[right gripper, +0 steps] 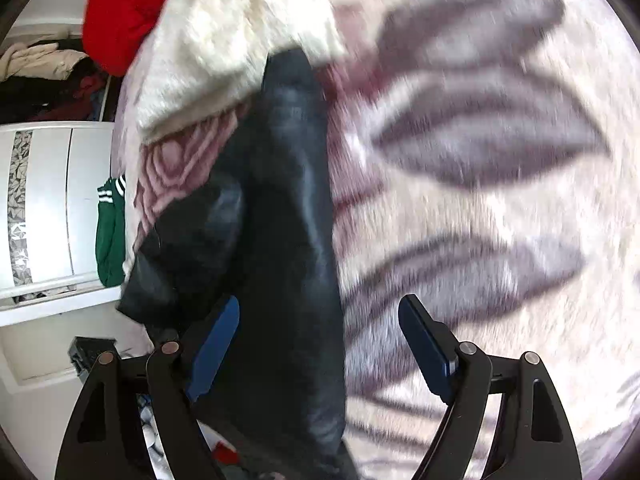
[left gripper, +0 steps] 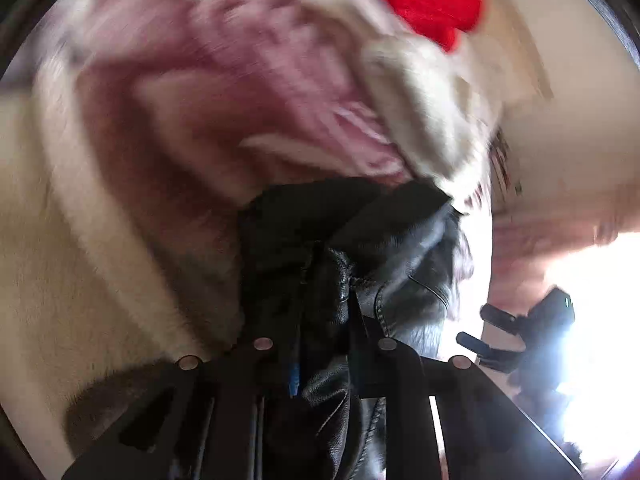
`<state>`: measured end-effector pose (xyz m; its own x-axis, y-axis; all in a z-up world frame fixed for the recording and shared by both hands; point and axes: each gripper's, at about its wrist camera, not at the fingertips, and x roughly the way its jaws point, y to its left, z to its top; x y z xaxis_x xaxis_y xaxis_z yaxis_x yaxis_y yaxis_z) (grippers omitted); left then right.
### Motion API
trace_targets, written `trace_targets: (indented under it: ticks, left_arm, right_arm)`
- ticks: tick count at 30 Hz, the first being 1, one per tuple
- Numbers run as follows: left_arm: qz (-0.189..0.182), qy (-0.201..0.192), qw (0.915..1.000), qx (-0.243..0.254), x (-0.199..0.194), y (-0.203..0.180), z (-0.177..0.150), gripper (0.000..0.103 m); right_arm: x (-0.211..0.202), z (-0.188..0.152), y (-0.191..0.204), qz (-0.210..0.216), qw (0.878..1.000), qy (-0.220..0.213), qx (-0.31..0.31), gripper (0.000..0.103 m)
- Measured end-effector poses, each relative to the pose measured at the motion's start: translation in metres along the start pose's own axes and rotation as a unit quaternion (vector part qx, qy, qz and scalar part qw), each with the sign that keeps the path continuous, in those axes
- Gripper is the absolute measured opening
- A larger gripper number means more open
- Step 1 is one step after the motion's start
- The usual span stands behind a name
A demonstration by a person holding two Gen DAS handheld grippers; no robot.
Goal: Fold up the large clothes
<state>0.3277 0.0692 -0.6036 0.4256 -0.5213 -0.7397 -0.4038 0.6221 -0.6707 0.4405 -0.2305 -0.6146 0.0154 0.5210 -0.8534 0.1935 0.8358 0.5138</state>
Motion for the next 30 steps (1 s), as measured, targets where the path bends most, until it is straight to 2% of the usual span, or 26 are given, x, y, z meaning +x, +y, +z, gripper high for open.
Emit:
trace_targets:
  ticks: [2,3,6,7,9,12,14,15,16,17,18,19,20,22,23,24,25,27,29,30]
  left_arm:
    - [-0.023,0.007,0.9990,-0.038,-0.001,0.018,-0.004,0.015]
    - [-0.026,0.007,0.9986,-0.045,-0.003,0.022,-0.008,0.016]
    - [-0.031,0.007,0.9983,-0.048,-0.005,0.027,-0.010,0.018]
    - [-0.032,0.006,0.9984,-0.046,-0.003,0.027,-0.009,0.019]
    - [-0.034,0.002,0.9987,-0.039,-0.001,0.029,-0.012,0.021]
    - [-0.039,-0.001,0.9986,-0.037,-0.002,0.035,-0.013,0.023]
    - [-0.055,0.006,0.9969,-0.056,-0.001,0.035,-0.008,0.027]
    - [-0.062,0.012,0.9956,-0.068,-0.004,0.037,-0.009,0.033]
    - [-0.068,0.014,0.9947,-0.076,-0.012,0.037,-0.012,0.034]
    - [-0.068,0.012,0.9948,-0.075,-0.019,0.036,-0.015,0.042]
    - [-0.063,0.002,0.9957,-0.067,-0.032,0.032,-0.023,0.048]
    - [-0.046,-0.010,0.9973,-0.057,-0.047,0.029,-0.033,0.048]
    - [-0.032,-0.018,0.9981,-0.050,-0.055,0.026,-0.039,0.048]
    - [0.010,-0.039,0.9982,-0.044,-0.082,0.028,-0.062,0.048]
    - [0.027,-0.046,0.9973,-0.050,-0.093,0.031,-0.072,0.048]
    - [0.043,-0.052,0.9960,-0.058,-0.102,0.036,-0.083,0.048]
    - [0.056,-0.054,0.9950,-0.063,-0.108,0.041,-0.092,0.048]
    - [0.092,-0.051,0.9923,-0.065,-0.117,0.050,-0.112,0.048]
    - [0.120,-0.034,0.9900,-0.065,-0.114,0.056,-0.126,0.048]
    - [0.130,-0.031,0.9888,-0.067,-0.113,0.058,-0.130,0.048]
  right_arm:
    - [0.000,0.007,0.019,0.007,0.999,-0.019,-0.035,0.083]
    - [0.002,0.010,0.034,0.020,0.998,-0.014,-0.061,0.083]
    - [0.050,0.018,0.090,0.076,0.983,0.089,-0.144,0.083]
    - [0.067,0.017,0.105,0.077,0.976,0.118,-0.163,0.077]
    - [0.112,0.019,0.138,0.054,0.964,0.153,-0.209,0.069]
    - [0.177,0.032,0.159,-0.043,0.959,0.152,-0.236,0.066]
    - [0.185,0.036,0.165,-0.068,0.959,0.159,-0.225,0.066]
    - [0.180,0.036,0.168,-0.073,0.958,0.160,-0.224,0.066]
    - [0.169,0.034,0.172,-0.074,0.959,0.155,-0.227,0.066]
    - [0.152,0.030,0.173,-0.076,0.959,0.140,-0.233,0.067]
    - [0.133,0.024,0.174,-0.076,0.960,0.122,-0.241,0.067]
    - [0.120,0.019,0.177,-0.071,0.960,0.112,-0.247,0.067]
    - [0.101,0.010,0.177,-0.055,0.960,0.105,-0.252,0.067]
    - [0.073,-0.016,0.176,-0.003,0.959,0.118,-0.258,0.066]
    - [0.071,-0.034,0.177,0.020,0.954,0.146,-0.261,0.054]
    - [0.077,-0.048,0.181,0.026,0.948,0.174,-0.266,0.043]
    - [0.089,-0.063,0.184,0.018,0.940,0.204,-0.274,0.027]
    - [0.119,-0.089,0.190,-0.009,0.932,0.225,-0.286,0.025]
    - [0.160,-0.102,0.194,-0.072,0.922,0.215,-0.313,0.025]
    - [0.188,-0.103,0.188,-0.094,0.924,0.223,-0.296,0.025]
